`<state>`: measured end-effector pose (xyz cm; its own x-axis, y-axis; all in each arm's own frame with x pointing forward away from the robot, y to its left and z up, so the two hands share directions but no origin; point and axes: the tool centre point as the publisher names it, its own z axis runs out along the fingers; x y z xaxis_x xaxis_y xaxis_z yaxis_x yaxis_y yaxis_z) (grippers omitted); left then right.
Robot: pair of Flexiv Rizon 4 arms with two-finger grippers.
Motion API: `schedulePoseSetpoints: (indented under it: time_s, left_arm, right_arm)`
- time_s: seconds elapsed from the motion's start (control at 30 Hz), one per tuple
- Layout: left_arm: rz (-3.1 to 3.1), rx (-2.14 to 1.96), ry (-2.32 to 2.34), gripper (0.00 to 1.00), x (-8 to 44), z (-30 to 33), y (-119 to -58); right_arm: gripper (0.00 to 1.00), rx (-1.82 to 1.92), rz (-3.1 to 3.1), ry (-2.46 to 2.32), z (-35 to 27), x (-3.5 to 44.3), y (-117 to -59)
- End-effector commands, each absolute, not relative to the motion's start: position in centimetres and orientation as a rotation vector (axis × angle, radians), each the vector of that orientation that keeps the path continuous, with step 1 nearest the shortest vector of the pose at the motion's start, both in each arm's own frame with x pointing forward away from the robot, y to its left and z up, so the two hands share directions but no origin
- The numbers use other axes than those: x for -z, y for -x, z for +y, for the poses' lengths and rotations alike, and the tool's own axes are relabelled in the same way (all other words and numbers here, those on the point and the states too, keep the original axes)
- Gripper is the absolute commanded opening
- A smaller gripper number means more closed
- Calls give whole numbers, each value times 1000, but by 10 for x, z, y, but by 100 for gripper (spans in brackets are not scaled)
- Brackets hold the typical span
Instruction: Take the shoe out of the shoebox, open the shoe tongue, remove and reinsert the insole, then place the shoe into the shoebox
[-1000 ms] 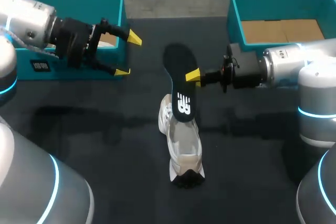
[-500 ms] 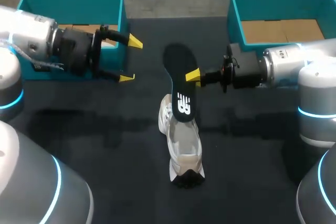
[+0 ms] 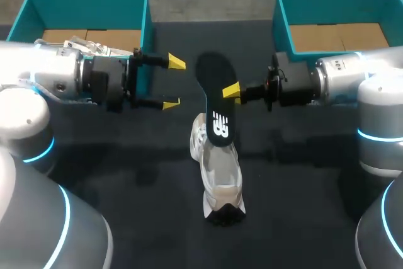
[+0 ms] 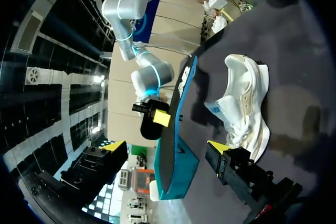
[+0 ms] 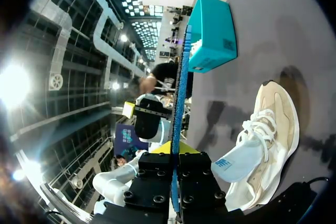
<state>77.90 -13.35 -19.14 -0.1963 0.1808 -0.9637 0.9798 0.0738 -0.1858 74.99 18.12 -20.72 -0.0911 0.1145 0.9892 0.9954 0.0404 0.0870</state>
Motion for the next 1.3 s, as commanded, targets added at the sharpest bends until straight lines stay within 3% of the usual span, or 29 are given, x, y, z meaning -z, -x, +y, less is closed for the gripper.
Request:
schedulePoseSetpoints:
  time_s: [0.03, 0.27, 0.33, 0.6, 0.73, 0.93, 1.1, 1.3]
  left_arm:
    - [1521, 1206, -1201, 100, 195, -145, -779]
    - [1537, 1199, -1192, 95, 200, -157, -782]
    - [1537, 1205, -1183, 85, 202, -159, -784]
    - [1509, 1219, -1168, 74, 209, -167, -790]
    - [1489, 1212, -1179, 63, 210, -172, -791]
    - [1440, 1202, -1174, 64, 213, -177, -789]
    - [1443, 1194, -1181, 59, 214, -180, -789]
    - [1472, 1166, -1209, 62, 208, -184, -791]
  right_arm:
    - [0, 1192, -1378, 1226, 182, 208, -749]
    - [0, 1192, -1378, 1226, 182, 208, -749]
    - [0, 1192, -1378, 1226, 182, 208, -749]
    - [0, 1192, -1378, 1226, 182, 208, -749]
    - [0, 1192, -1378, 1226, 182, 208, -749]
    - [0, 1192, -1378, 1226, 182, 208, -749]
    - [0, 1192, -1378, 1226, 182, 208, -749]
    - [0, 1192, -1378, 1226, 182, 208, -749]
